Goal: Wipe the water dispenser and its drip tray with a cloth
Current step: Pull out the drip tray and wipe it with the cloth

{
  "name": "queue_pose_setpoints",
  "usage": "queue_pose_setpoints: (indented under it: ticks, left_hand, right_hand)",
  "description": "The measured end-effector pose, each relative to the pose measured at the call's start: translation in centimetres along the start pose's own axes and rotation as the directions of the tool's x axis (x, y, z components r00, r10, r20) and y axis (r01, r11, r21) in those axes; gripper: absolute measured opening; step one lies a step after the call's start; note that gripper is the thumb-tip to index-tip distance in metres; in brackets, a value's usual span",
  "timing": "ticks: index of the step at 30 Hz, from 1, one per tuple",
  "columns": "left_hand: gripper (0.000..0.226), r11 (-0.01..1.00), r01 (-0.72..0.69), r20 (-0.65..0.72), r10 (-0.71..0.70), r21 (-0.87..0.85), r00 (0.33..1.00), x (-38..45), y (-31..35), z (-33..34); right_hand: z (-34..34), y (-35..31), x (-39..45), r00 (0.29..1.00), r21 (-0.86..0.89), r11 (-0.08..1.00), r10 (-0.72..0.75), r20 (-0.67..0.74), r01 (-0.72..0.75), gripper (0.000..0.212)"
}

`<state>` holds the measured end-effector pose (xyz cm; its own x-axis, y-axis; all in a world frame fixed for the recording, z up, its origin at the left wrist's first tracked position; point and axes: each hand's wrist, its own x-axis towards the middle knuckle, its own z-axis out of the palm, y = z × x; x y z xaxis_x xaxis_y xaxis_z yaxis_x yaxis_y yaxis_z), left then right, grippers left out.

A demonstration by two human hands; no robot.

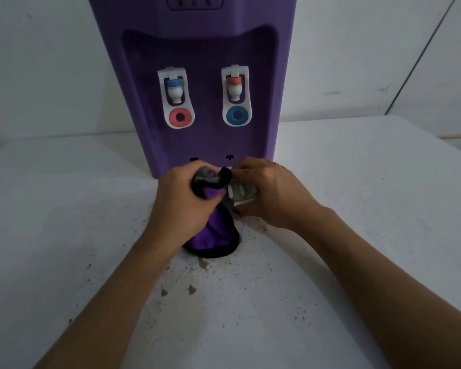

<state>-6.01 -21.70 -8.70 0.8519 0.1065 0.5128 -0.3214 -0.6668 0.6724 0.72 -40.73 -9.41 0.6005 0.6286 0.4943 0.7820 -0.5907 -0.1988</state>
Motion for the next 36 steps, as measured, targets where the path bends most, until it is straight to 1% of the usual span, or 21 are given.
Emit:
queue_pose_setpoints:
  ticks: [3,5,7,9,10,12,13,14,15,16,19,21,23,26,29,33,34,35,36]
  left_hand:
    - [0.022,1.0,-0.022,-0.06,0.021,-0.002,0.998,-0.1,0.3,0.7]
    - [0.021,0.999,-0.036,-0.064,0.039,0.036,0.997,0.0,0.5,0.9]
    - [0.023,0.994,-0.045,-0.015,0.047,0.103,0.999,0.1,0.8,0.8]
    - [0.029,0.975,-0.048,0.074,0.033,0.215,0.997,0.1,1.3,0.6]
    - [0.033,0.95,-0.07,0.126,0.032,0.304,0.992,0.0,1.6,0.5]
    - [0.04,0.844,-0.167,0.203,0.07,0.51,0.977,0.0,2.5,1.0]
    - [0.044,0.793,-0.201,0.214,0.091,0.576,0.973,-0.1,3.1,1.4]
    - [0.048,0.766,-0.207,0.205,0.099,0.609,0.974,-0.2,3.5,1.7]
    - [0.05,0.763,-0.192,0.185,0.097,0.618,0.978,-0.3,3.7,2.0]
    - [0.048,0.787,-0.16,0.149,0.088,0.596,0.985,-0.3,3.7,2.2]
    - [0.031,0.918,-0.037,0.015,0.034,0.394,0.999,-0.1,3.2,1.7]
    - [0.028,0.953,-0.009,-0.031,0.02,0.304,0.999,0.1,2.7,1.3]
    - [0.029,0.962,-0.024,0.005,0.024,0.273,1.0,0.2,2.5,1.2]
    - [0.042,0.954,-0.065,0.09,0.041,0.292,0.995,0.3,2.3,1.0]
    - [0.057,0.928,-0.111,0.172,0.052,0.355,0.984,0.4,2.3,0.7]
    - [0.079,0.866,-0.12,0.201,0.023,0.485,0.979,-0.1,2.9,1.2]
    - [0.081,0.855,-0.122,0.21,0.015,0.504,0.978,-0.2,2.9,1.2]
    - [0.077,0.86,-0.128,0.226,0.016,0.494,0.974,-0.2,2.8,1.1]
    - [0.069,0.88,-0.131,0.242,0.019,0.457,0.97,-0.1,2.5,0.9]
  right_hand:
    - [0.0,0.1,0.0,1.0,0.006,1.0,0.004,-0.004,-0.004,0.059]
    - [0.0,0.1,-0.1,1.0,0.028,1.0,0.003,-0.005,-0.003,0.056]
    - [0.1,0.2,-0.1,1.0,0.038,0.999,0.01,-0.004,-0.01,0.053]
    - [0.2,0.4,-0.1,1.0,0.05,0.998,0.025,0.009,-0.025,0.051]
    - [0.2,0.4,-0.1,0.999,0.055,0.998,0.029,0.018,-0.03,0.052]
    - [0.1,0.6,-0.1,1.0,0.054,0.998,0.021,0.023,-0.022,0.057]
    - [0.1,0.6,-0.2,1.0,0.056,0.998,0.016,0.023,-0.018,0.058]
    - [0.1,0.7,-0.2,1.0,0.063,0.998,0.015,0.021,-0.017,0.059]
    - [0.1,0.7,-0.2,1.0,0.072,0.997,0.017,0.019,-0.018,0.058]
    - [0.1,0.6,-0.2,1.0,0.074,0.997,0.018,0.02,-0.019,0.057]
    - [0.1,0.5,0.1,1.0,0.059,0.998,0.018,0.019,-0.019,0.054]
    - [0.0,0.4,0.1,1.0,0.062,0.998,0.025,0.019,-0.026,0.052]
    - [0.1,0.5,0.1,0.999,0.075,0.997,0.033,0.02,-0.034,0.052]
    - [0.2,0.6,-0.1,0.999,0.072,0.997,0.036,0.029,-0.038,0.055]
    - [0.2,0.7,0.0,0.999,0.053,0.998,0.039,0.034,-0.041,0.061]
    - [0.0,0.8,0.1,0.999,0.023,0.999,0.031,0.043,-0.032,0.061]
    - [0.0,0.7,0.1,0.999,0.016,1.0,0.026,0.044,-0.026,0.06]
    - [-0.1,0.6,0.1,0.999,0.009,1.0,0.022,0.04,-0.022,0.06]
    - [-0.1,0.5,0.0,0.999,0.001,1.0,0.02,0.035,-0.02,0.06]
